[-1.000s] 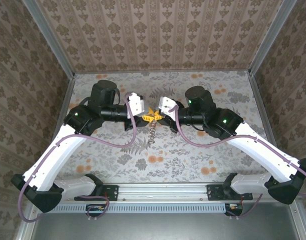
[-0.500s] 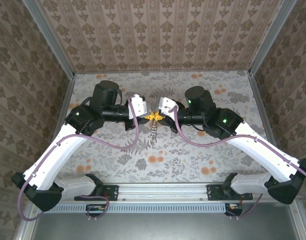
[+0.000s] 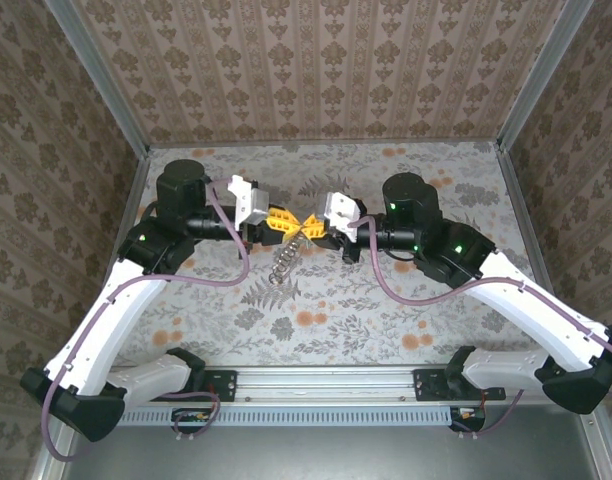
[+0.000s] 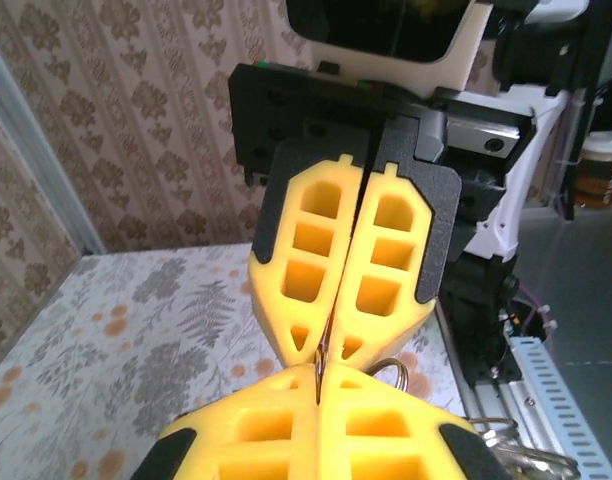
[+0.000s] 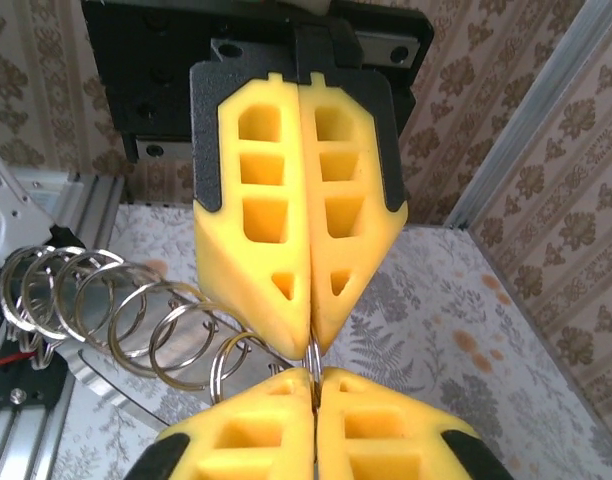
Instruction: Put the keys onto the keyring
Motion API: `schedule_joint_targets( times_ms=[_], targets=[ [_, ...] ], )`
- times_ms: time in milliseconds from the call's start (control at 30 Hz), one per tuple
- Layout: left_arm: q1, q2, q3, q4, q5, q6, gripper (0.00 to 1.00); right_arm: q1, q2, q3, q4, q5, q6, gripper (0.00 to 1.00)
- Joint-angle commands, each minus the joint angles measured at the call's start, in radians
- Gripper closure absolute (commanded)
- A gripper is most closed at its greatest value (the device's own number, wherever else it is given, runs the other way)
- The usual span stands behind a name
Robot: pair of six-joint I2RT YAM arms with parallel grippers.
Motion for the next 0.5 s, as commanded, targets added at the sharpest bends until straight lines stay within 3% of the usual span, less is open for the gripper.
schedule_joint_targets(
  times_ms=[0,200,467],
  targets=[
    [0.016,-0.038,-0.015,0.141,0.098,-0.083,1.00,-0.002,-0.007,0.002,-0.034,-0.023,0.013,0.84],
    [0.018,-0.045,-0.024,0.156,0.114,-0.092,1.00,-0.003,0.001,0.008,-0.029,-0.016,0.023,0.79],
    [0.019,-0.053,-0.046,0.215,0.137,-0.124,1.00,-0.003,-0.004,0.005,-0.014,-0.009,0.047,0.80]
  ],
)
